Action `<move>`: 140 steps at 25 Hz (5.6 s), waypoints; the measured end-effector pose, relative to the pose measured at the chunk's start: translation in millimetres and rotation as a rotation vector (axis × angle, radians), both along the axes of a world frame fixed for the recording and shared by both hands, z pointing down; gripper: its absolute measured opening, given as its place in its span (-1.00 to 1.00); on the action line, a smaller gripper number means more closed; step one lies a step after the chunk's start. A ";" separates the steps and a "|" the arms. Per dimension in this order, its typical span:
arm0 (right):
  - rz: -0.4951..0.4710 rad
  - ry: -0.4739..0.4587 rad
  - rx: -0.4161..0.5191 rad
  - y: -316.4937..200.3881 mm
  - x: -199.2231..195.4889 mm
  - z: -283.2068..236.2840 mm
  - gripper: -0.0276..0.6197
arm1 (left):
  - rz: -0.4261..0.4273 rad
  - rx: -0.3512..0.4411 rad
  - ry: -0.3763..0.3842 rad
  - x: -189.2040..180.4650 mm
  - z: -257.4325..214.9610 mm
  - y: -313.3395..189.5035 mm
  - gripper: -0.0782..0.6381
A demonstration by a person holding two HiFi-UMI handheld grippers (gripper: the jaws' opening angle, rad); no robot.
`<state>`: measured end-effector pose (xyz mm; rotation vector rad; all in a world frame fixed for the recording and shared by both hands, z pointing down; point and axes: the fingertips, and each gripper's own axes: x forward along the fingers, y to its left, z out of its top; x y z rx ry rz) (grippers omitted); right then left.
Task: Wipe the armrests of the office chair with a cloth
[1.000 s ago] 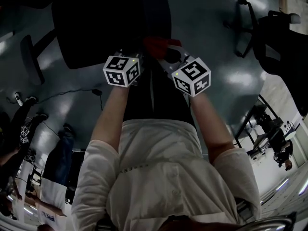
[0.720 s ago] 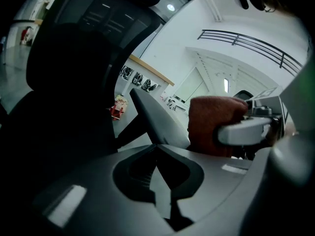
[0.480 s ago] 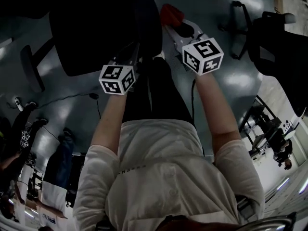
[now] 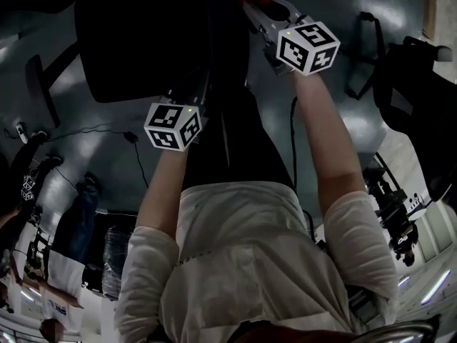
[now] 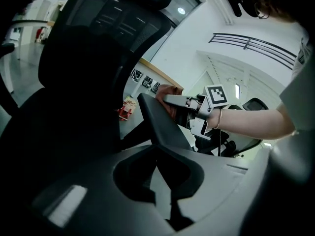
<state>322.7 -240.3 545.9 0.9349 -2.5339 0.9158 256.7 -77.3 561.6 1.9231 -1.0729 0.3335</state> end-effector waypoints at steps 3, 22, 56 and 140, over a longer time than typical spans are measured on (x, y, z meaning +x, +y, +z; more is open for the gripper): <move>-0.021 -0.058 -0.020 8.0 -1.9 -2.4 -0.76 | 0.004 0.012 -0.014 -1.0 0.3 -1.0 -0.77; -0.055 -0.097 -0.112 103.0 12.5 1.8 -0.76 | -0.151 0.075 0.005 -13.4 2.7 -3.4 -0.77; 0.677 -0.230 -0.179 246.4 -52.0 5.8 -0.76 | 0.359 0.007 0.154 -0.5 -0.2 26.8 -0.76; -0.014 0.329 -0.282 123.7 -106.0 11.4 -0.76 | 0.046 -0.006 0.145 -111.3 -6.7 -6.3 -0.75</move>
